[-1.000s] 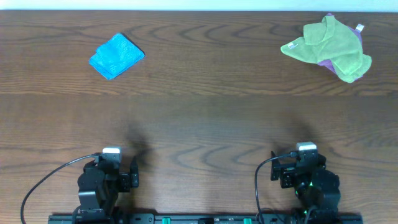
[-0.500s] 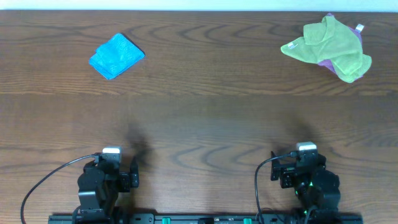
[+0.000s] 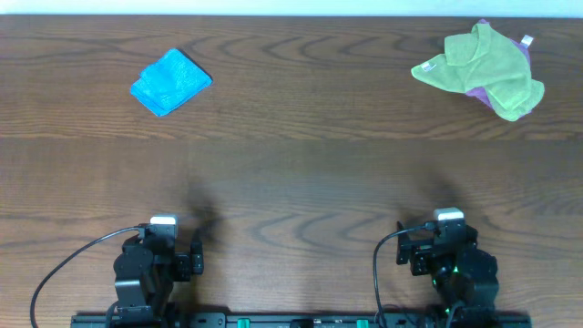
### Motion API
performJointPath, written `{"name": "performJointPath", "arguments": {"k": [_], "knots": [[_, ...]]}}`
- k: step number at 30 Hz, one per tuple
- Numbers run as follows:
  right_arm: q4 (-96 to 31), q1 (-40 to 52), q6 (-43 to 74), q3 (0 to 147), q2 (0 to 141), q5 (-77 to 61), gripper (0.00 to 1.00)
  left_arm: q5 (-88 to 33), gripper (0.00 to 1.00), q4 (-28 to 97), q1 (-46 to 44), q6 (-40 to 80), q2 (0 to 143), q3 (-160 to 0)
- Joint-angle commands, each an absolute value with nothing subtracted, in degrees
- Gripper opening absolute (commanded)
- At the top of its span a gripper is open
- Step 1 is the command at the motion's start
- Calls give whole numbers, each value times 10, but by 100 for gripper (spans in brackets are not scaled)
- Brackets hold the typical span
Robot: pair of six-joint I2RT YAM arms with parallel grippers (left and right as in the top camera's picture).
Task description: Fold the cloth
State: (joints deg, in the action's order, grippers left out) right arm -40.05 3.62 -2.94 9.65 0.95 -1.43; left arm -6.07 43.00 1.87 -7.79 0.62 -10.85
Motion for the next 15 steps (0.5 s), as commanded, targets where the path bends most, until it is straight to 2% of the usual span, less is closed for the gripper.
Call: {"name": "performJointPath", "arguments": {"k": [1, 4, 8, 15], "knots": [[-403, 33, -20, 90, 3, -6, 99, -71, 95, 435, 18, -88, 2, -95], [-395, 33, -14, 93, 8, -7, 99, -71, 95, 435, 18, -88, 2, -95], [-371, 12, 56, 132, 49, 2, 99, -71, 95, 435, 18, -88, 2, -95], [-371, -83, 135, 289, 256, 12, 99, -71, 96, 435, 18, -88, 2, -95]]}}
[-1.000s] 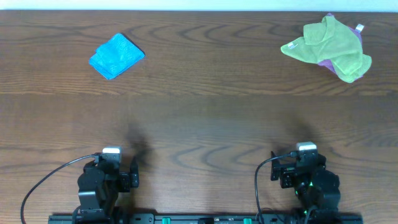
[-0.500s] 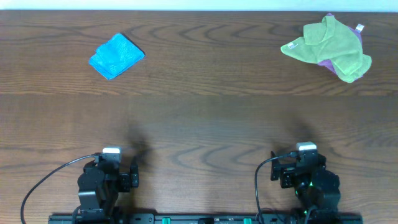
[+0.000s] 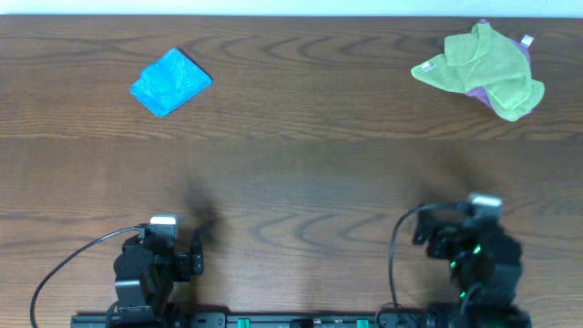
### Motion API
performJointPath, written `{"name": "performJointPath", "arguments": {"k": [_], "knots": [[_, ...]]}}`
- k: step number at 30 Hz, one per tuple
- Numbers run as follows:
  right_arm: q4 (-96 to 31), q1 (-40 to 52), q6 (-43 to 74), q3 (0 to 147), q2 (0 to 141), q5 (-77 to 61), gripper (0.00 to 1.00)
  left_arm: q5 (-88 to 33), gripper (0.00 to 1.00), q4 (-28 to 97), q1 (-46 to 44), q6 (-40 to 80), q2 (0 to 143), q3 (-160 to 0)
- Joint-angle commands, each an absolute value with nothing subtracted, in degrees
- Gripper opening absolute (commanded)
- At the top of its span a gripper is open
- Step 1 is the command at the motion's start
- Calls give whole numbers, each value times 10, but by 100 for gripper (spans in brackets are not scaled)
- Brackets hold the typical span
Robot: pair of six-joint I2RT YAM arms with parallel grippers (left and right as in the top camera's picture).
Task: Fold the cloth
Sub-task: 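Reach the right gripper to the green towel and grasp it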
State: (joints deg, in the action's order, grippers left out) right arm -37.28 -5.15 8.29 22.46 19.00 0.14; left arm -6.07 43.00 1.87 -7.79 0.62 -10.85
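Note:
A crumpled green cloth lies at the far right of the table, with a purple cloth peeking out from under it. At the far left, a blue cloth sits folded into a small square. My left gripper rests tucked in at the near left edge. My right gripper sits at the near right edge, raised a little toward the far side. Both are far from the cloths. The fingers are too small and too hidden by the arms to show whether they are open or shut.
The dark wooden table spreads between the arms and the cloths. A black rail with the arm bases runs along the near edge. A cable loops out left of the left arm.
My right arm has shifted to the right and slightly toward the far side of the table. The left arm and all the cloths are where they were.

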Motion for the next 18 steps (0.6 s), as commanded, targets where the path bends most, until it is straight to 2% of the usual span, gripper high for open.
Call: {"name": "performJointPath", "arguments": {"k": [1, 18], "knots": [[-371, -92, 136, 313, 285, 13, 99, -71, 96, 435, 18, -88, 2, -95], [-456, -171, 137, 820, 781, 54, 99, -71, 95, 435, 18, -88, 2, -95]]}}
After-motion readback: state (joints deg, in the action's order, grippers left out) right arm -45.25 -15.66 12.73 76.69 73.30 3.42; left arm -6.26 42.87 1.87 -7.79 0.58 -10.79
